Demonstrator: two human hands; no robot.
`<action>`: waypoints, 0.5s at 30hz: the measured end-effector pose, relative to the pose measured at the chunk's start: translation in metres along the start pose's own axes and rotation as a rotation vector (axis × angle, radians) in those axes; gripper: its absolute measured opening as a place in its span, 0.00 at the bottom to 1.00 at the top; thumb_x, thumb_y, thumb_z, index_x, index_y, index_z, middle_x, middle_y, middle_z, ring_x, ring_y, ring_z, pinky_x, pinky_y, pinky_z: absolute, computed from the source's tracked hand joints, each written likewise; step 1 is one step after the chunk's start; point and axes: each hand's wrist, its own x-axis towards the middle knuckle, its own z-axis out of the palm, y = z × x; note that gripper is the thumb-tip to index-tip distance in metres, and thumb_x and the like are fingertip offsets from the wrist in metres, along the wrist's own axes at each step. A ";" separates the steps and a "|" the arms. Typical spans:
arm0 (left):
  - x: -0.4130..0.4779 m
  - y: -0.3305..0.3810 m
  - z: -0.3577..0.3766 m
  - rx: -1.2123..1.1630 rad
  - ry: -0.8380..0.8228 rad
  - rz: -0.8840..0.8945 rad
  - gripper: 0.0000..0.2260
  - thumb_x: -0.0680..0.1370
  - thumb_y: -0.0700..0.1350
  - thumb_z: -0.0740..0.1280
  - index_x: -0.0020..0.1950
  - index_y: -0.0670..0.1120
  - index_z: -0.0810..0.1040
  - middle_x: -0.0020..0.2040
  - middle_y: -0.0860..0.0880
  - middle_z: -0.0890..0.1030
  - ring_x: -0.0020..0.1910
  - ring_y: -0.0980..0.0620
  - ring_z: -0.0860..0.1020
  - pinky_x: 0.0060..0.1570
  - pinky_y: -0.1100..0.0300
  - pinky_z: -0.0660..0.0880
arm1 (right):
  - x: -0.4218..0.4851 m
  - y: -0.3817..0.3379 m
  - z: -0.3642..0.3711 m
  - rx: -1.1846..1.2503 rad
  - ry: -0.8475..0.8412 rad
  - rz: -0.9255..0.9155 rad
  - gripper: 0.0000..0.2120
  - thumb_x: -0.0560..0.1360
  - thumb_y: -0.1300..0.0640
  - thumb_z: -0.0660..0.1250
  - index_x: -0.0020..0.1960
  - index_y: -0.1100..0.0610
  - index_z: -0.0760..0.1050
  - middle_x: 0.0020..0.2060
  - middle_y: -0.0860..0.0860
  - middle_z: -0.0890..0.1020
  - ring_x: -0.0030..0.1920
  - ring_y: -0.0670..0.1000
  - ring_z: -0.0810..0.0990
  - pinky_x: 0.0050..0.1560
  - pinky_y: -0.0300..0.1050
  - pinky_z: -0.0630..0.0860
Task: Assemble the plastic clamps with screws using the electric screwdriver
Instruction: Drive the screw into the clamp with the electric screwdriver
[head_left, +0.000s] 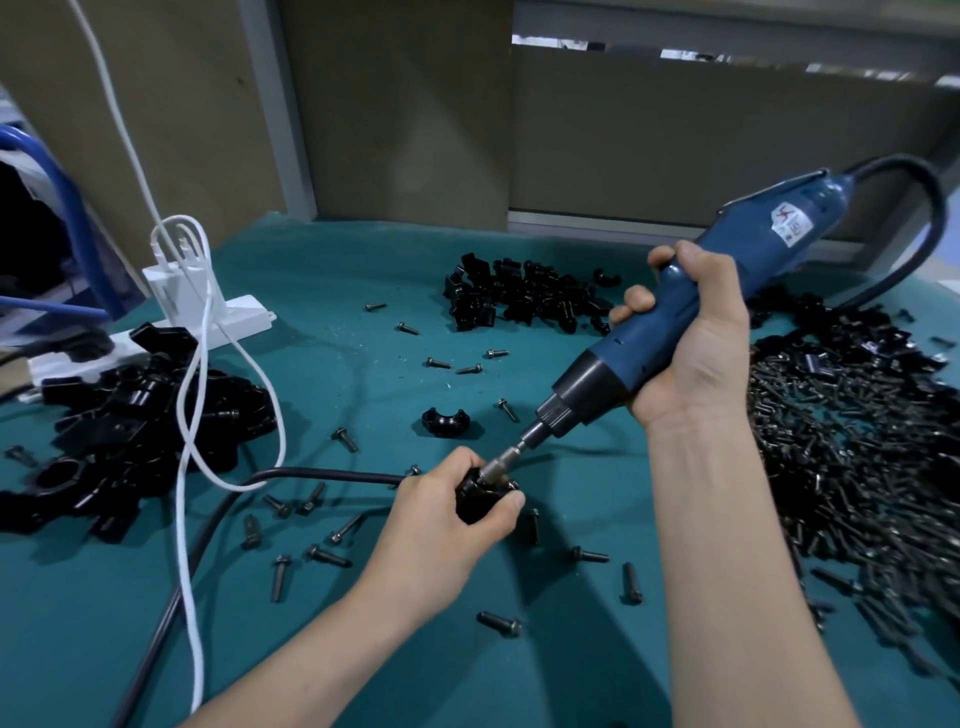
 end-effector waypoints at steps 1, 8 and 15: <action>0.000 0.000 0.000 0.002 -0.005 0.002 0.12 0.71 0.53 0.70 0.39 0.47 0.74 0.30 0.43 0.75 0.25 0.54 0.66 0.27 0.58 0.66 | 0.000 0.000 0.000 -0.003 -0.011 0.003 0.19 0.77 0.62 0.63 0.28 0.53 0.76 0.30 0.47 0.77 0.24 0.45 0.70 0.27 0.37 0.70; 0.000 0.000 0.000 0.022 0.005 -0.014 0.12 0.72 0.53 0.71 0.39 0.46 0.73 0.30 0.43 0.75 0.25 0.53 0.66 0.28 0.57 0.67 | -0.001 0.002 -0.001 -0.003 -0.003 0.014 0.13 0.77 0.62 0.63 0.34 0.55 0.74 0.32 0.47 0.78 0.25 0.45 0.70 0.28 0.37 0.70; 0.000 0.000 0.000 0.026 0.000 -0.021 0.12 0.72 0.52 0.71 0.39 0.46 0.73 0.32 0.42 0.77 0.26 0.52 0.66 0.29 0.55 0.67 | -0.001 0.003 -0.002 -0.026 -0.012 0.016 0.08 0.77 0.62 0.63 0.39 0.56 0.72 0.34 0.47 0.78 0.26 0.45 0.70 0.29 0.38 0.71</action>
